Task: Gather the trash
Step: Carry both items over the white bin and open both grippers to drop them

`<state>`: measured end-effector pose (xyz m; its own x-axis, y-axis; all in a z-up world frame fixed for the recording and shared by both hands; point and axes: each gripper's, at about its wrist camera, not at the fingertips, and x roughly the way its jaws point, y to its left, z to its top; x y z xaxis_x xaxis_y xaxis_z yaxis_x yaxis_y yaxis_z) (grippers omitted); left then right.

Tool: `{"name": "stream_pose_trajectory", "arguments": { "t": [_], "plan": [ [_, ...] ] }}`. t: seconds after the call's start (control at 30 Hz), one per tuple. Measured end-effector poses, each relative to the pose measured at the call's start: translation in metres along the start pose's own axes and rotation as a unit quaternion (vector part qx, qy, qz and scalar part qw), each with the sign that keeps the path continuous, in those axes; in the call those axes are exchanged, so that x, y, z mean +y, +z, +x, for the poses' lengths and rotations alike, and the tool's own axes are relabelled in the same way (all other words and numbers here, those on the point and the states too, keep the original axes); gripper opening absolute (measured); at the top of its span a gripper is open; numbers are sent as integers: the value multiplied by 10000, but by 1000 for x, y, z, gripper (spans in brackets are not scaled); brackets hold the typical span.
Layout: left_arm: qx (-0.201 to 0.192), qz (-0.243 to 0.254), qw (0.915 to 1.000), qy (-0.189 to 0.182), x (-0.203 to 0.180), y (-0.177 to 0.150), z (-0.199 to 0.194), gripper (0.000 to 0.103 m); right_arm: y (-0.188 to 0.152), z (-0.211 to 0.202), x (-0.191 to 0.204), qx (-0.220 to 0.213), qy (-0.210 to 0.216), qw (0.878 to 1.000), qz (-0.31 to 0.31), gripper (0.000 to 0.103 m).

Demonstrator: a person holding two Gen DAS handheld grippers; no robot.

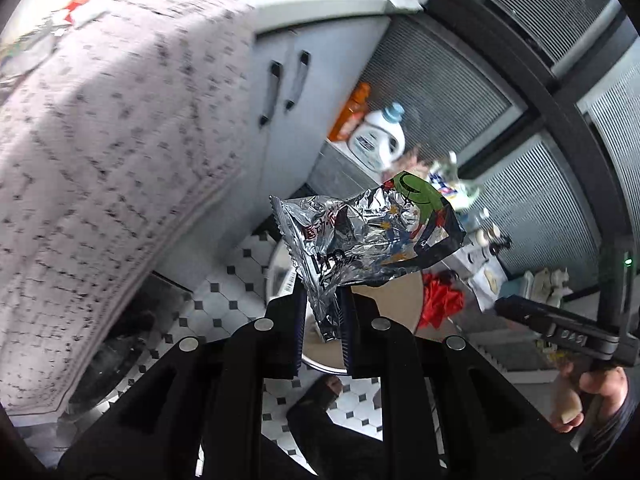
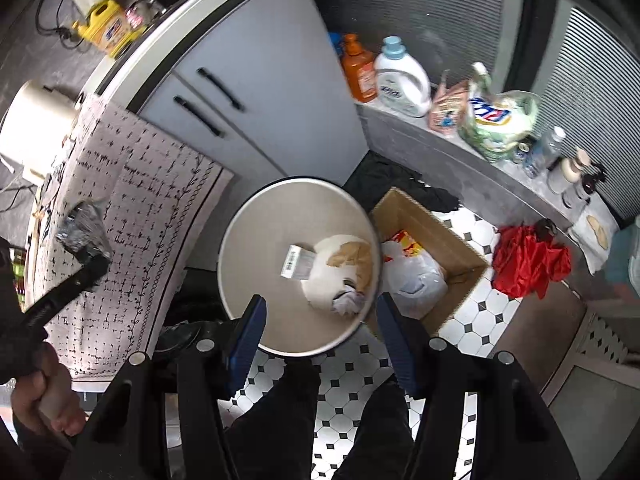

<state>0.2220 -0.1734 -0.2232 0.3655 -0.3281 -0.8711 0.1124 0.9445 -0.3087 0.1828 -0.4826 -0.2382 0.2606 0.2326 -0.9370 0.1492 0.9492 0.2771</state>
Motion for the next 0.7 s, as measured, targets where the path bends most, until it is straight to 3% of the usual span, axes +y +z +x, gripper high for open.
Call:
{"name": "stream_pose_trajectory", "arguments": {
  "t": [0.1, 0.13, 0.23, 0.27, 0.43, 0.63, 0.7],
  "plan": [
    [139, 155, 9997, -106, -18, 0, 14, 20, -2, -15, -19, -134, -64, 9997, 168, 57],
    [185, 191, 9995, -147, -23, 1, 18, 29, -3, -20, -25, -181, -87, 9995, 235, 57],
    [251, 292, 9989, -265, -38, 2, 26, 76, -6, -33, -39, -300, -130, 9987, 395, 57],
    [203, 326, 9990, -243, -41, 3, 26, 80, -7, -38, -42, -345, -136, 9983, 459, 57],
    [159, 396, 9990, -123, -40, 11, 18, 85, -7, -51, -44, -492, -62, 9975, 508, 60],
    [-133, 381, 9992, 85, -17, 26, -13, 92, 2, -58, -20, -712, 67, 9963, 468, 72],
    [-279, 308, 9990, 164, -3, 32, -27, 93, 8, -59, -6, -781, 124, 9959, 432, 80]
  ]
}}
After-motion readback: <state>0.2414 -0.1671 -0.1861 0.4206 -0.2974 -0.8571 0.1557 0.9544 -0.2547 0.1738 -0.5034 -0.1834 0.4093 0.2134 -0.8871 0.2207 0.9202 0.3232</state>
